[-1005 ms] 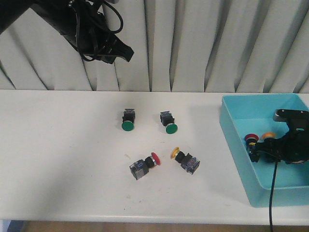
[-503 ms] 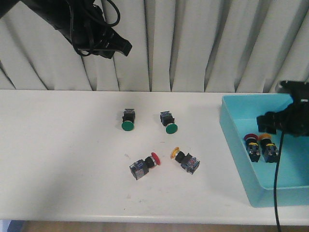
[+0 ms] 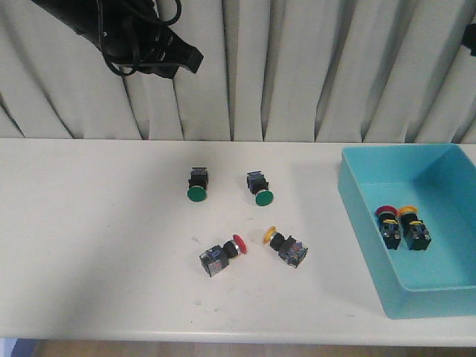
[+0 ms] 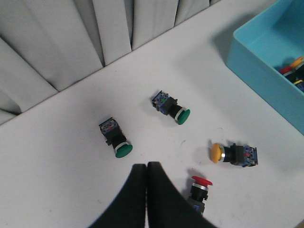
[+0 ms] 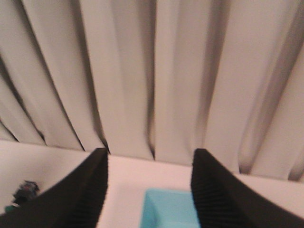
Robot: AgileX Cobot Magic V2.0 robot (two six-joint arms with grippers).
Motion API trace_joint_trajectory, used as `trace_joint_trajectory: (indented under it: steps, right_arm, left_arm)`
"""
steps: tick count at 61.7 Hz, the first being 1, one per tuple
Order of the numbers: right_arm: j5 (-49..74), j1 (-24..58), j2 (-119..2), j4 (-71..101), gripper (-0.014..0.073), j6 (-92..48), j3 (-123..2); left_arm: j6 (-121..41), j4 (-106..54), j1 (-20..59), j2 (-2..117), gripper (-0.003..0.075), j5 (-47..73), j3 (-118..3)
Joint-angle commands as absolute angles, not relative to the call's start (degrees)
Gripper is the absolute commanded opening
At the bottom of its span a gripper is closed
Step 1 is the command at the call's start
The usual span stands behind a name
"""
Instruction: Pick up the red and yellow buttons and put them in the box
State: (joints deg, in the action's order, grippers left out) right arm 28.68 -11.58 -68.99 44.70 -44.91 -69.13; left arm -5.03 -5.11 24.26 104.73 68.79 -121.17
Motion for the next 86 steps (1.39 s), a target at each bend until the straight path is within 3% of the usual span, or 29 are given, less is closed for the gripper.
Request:
trace_joint_trajectory:
  steps: [1,7,31,74,86]
  right_arm:
    - [27.84,-11.71,-65.01,47.89,0.0185,-46.21,-70.48]
    - [28.46,-11.71,-62.85,48.67,-0.0015,-46.21,-70.48]
    - [25.96,-4.33,-60.90,49.68,-0.0008,-48.77,-70.48]
    - [28.03,-4.37,-60.90,50.12,-0.0008,-48.77,-70.48]
    - [28.03,-4.37,-60.90,50.12,-0.0008,-48.77,-70.48]
  left_arm:
    - [-4.62,-6.52,24.30,101.58,-0.0006,65.52,-122.59]
    - [-4.62,-6.95,24.30,101.58,-0.0006,65.52,-122.59]
    - [-4.45,-7.70,24.30,100.92,-0.0006,63.80,-122.59]
    - [-4.58,-7.72,24.45,100.91,-0.0006,64.79,-122.59]
    - [-4.76,-1.56,24.45,97.47,-0.0006,59.81,-119.13]
